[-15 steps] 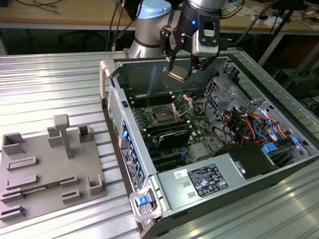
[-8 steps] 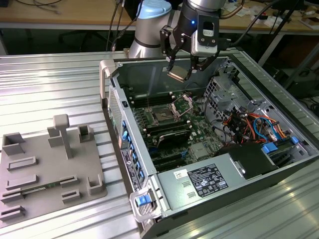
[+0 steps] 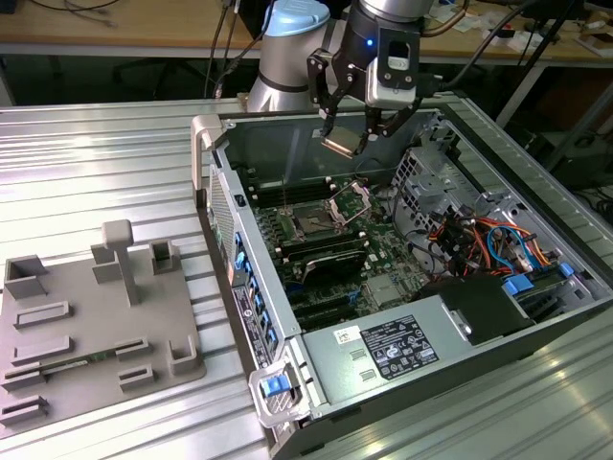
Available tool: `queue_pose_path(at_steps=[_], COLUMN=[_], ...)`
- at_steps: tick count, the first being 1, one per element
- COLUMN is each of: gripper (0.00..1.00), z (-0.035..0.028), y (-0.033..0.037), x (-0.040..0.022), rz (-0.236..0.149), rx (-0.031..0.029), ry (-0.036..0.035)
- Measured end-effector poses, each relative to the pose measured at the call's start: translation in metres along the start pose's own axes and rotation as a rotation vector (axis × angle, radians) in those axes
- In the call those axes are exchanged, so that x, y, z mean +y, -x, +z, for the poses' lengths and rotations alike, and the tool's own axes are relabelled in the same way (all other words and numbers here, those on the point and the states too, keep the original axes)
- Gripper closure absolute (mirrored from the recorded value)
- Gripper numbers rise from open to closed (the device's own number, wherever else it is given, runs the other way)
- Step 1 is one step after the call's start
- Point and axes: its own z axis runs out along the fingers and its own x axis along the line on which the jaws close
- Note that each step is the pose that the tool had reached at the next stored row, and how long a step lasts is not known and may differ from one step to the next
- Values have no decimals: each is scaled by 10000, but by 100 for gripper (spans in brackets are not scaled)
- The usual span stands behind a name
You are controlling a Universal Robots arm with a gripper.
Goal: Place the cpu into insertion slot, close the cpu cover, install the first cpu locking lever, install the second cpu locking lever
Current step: 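Place the cpu into insertion slot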
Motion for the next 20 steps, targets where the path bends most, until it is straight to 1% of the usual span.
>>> queue_pose_path(at_steps=[20], gripper=[45], z=[-1], y=[-9], x=[-10], rz=[506], rx=[-45], ry=[10])
